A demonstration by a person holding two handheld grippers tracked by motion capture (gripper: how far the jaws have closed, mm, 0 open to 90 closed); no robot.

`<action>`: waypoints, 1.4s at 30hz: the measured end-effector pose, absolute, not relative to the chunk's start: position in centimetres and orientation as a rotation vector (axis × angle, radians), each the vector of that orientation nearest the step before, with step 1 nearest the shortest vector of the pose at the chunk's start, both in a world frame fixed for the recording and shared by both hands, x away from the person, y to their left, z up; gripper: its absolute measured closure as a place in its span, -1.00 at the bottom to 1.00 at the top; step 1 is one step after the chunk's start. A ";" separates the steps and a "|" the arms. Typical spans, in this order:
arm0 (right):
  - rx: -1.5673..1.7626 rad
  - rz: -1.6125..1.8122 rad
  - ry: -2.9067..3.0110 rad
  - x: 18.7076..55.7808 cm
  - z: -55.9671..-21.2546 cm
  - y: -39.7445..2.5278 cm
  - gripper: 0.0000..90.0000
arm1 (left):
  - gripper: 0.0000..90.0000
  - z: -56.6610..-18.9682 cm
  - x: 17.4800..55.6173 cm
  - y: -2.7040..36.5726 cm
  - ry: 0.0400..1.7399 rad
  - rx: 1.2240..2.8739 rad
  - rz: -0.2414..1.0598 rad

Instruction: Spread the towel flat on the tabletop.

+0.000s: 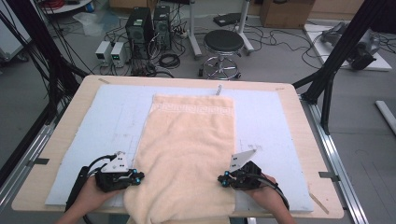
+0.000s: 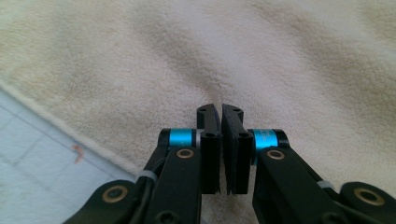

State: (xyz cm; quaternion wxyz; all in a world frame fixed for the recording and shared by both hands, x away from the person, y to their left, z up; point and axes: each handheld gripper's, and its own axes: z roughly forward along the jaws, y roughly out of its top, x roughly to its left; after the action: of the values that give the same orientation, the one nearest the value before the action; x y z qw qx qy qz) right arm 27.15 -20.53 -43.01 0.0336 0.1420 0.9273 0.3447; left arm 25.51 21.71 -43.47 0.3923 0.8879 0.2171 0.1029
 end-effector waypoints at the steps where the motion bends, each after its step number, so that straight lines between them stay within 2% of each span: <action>1: 0.434 1.049 2.845 27.3 -42.8 -20.7 0.95 | 0.92 -43.2 25.6 21.6 0.561 2.239 0.282; 7: 0.506 1.057 2.751 28.5 -41.1 -22.9 0.95 | 0.92 -41.5 26.8 20.4 0.602 2.146 0.396; 12: 0.568 1.011 2.701 30.3 -41.7 -22.5 0.92 | 0.90 -42.0 29.3 19.1 0.674 2.175 0.467; 17: 0.644 1.054 2.646 32.6 -41.9 -22.2 0.91 | 0.90 -42.8 31.4 19.3 0.746 2.174 0.460; 18: 0.660 1.069 2.628 32.9 -41.8 -22.1 0.88 | 0.89 -42.9 31.6 19.4 0.751 2.169 0.444; 19: 0.668 1.074 2.613 33.0 -41.7 -22.0 0.74 | 0.87 -42.8 31.5 19.4 0.752 2.165 0.450; 21: 0.668 1.107 2.584 32.9 -41.4 -22.1 0.64 | 0.71 -42.5 31.1 19.7 0.741 2.154 0.463; 25: 0.632 1.174 2.540 31.4 -40.1 -22.9 0.57 | 0.49 -41.3 29.6 20.5 0.703 2.123 0.457; 29: 0.544 1.238 2.539 28.5 -38.9 -23.4 0.53 | 0.43 -40.4 27.2 21.7 0.662 2.088 0.455; 32: 0.447 1.226 2.569 26.0 -38.7 -23.2 0.51 | 0.44 -40.5 25.3 22.4 0.642 2.095 0.429; 37: 0.340 1.268 2.620 22.5 -38.9 -22.5 0.52 | 0.56 -41.3 23.0 22.2 0.574 2.160 0.343; 42: 0.276 1.256 2.704 21.4 -40.1 -21.3 0.55 | 0.62 -42.4 23.0 20.8 0.512 2.222 0.274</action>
State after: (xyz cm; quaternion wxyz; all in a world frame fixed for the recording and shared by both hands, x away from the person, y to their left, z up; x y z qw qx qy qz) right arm 21.41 -21.32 -40.07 0.0738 0.0919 0.9006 0.4184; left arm 23.05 20.78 -42.39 0.4102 0.8824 0.2033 0.1089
